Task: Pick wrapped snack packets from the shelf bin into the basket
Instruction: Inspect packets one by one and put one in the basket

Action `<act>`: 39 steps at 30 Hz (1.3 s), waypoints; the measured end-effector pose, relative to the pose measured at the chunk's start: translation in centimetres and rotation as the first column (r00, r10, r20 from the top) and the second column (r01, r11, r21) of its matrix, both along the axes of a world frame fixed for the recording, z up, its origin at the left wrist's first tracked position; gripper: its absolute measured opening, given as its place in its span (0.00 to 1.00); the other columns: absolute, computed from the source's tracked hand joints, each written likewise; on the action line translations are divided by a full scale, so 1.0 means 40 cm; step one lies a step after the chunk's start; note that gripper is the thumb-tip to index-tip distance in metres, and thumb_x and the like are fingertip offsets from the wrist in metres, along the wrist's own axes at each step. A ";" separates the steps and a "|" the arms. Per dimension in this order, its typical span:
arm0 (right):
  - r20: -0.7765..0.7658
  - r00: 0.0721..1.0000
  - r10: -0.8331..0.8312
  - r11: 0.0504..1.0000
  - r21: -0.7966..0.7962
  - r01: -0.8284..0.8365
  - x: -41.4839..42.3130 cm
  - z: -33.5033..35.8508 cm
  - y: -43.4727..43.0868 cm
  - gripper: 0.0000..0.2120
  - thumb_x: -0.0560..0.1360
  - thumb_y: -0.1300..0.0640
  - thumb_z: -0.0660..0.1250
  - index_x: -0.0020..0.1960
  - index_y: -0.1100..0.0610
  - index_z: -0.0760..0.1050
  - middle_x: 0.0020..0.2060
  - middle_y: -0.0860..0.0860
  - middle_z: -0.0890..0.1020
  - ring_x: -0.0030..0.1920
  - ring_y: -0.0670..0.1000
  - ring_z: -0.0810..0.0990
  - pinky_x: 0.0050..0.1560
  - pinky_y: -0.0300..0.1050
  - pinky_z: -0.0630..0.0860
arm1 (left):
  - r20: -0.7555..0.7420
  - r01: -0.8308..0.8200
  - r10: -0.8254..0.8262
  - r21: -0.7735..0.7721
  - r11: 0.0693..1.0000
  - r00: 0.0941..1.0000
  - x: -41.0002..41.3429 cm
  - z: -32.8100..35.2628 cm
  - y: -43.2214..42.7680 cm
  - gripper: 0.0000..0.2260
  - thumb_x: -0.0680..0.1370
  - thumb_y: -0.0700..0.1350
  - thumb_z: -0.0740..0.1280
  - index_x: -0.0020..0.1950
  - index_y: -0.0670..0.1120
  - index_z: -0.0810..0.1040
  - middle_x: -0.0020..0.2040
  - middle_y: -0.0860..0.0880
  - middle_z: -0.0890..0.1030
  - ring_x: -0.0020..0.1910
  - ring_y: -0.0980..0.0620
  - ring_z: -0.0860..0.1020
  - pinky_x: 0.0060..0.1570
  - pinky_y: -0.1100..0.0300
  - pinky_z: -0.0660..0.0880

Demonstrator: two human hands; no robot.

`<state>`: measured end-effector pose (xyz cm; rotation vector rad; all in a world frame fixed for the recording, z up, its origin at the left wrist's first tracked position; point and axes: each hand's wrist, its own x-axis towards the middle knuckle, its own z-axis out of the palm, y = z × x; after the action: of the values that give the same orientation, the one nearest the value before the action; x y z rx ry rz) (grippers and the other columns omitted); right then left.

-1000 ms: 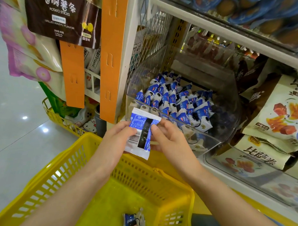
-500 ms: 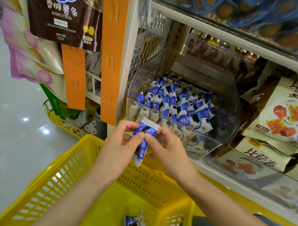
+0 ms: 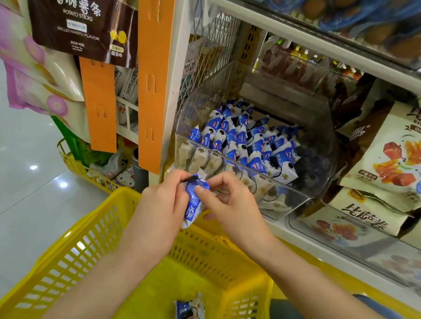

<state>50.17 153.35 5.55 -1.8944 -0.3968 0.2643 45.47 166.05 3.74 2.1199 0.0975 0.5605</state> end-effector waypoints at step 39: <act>0.531 0.829 -0.173 0.863 -0.325 0.388 0.305 0.133 -0.058 0.11 0.81 0.56 0.55 0.58 0.56 0.74 0.49 0.52 0.78 0.47 0.51 0.78 0.45 0.40 0.71 | -0.031 0.135 -0.232 -0.736 0.664 0.972 0.073 0.088 -0.002 0.08 0.75 0.47 0.66 0.54 0.53 0.76 0.46 0.60 0.83 0.44 0.68 0.79 0.35 0.78 0.71</act>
<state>62.37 151.05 10.89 -2.4196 -0.3991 -0.3796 48.39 165.97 7.26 1.3393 0.1460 0.2003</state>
